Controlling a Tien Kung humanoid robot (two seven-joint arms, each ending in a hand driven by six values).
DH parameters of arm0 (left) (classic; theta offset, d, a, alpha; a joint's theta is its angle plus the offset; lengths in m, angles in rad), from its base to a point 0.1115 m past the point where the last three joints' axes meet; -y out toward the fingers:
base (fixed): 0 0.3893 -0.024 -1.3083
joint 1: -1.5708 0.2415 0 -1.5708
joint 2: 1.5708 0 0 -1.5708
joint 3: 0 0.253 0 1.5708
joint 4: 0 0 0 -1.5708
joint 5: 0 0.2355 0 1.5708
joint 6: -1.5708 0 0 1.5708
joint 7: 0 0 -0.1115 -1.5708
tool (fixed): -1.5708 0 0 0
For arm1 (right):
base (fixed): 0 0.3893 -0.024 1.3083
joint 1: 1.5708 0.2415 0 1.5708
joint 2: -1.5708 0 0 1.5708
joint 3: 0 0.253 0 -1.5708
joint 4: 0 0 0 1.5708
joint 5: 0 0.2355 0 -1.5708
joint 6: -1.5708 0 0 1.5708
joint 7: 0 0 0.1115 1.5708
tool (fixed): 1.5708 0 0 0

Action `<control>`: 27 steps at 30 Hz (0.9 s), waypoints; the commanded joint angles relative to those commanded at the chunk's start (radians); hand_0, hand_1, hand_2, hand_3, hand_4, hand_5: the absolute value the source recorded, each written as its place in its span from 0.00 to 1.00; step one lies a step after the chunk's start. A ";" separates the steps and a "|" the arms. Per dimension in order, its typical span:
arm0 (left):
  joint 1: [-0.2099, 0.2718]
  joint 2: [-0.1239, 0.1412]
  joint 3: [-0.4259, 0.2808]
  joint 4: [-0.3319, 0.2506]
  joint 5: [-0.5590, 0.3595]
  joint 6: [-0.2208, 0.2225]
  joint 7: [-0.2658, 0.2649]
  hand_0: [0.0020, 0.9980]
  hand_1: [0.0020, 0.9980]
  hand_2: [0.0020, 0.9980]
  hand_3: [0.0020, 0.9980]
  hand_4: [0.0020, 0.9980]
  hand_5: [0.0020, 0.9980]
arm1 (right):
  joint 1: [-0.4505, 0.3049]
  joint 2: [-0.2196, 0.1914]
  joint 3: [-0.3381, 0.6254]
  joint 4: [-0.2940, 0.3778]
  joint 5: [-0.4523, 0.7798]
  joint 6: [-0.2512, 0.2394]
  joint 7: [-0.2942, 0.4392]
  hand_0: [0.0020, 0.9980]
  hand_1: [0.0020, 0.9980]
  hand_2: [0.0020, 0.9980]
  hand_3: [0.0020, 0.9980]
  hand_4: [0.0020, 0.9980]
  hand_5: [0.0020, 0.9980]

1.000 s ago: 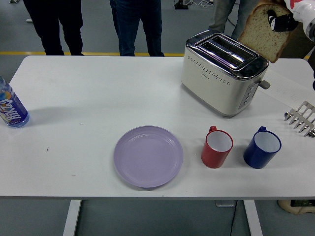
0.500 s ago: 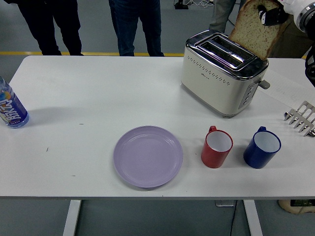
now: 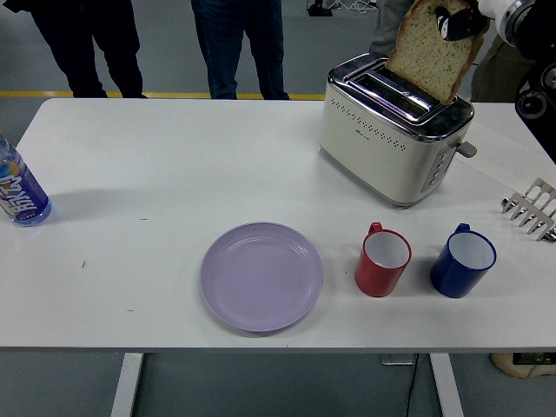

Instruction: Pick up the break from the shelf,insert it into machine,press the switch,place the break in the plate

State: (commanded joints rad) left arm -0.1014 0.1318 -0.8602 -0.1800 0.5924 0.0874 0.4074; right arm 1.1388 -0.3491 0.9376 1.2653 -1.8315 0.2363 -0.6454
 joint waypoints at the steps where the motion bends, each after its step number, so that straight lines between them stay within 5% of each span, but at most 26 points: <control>1: 0.000 0.000 0.000 0.000 0.000 0.000 0.000 0.35 0.46 0.60 0.73 0.61 1.00 | 0.005 0.005 -0.002 -0.006 0.003 0.000 0.000 0.19 0.30 0.49 0.53 0.49 0.00; 27: 0.000 0.004 0.000 0.000 0.010 0.001 0.001 0.35 0.46 0.60 0.73 0.61 1.00 | 0.121 0.126 -0.049 -0.243 0.056 0.002 0.000 0.18 0.30 0.49 0.53 0.49 0.00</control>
State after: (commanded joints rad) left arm -0.1009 0.1354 -0.8606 -0.1800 0.6023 0.0882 0.4085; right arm 1.2597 -0.2226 0.8887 1.0227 -1.7759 0.2384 -0.6454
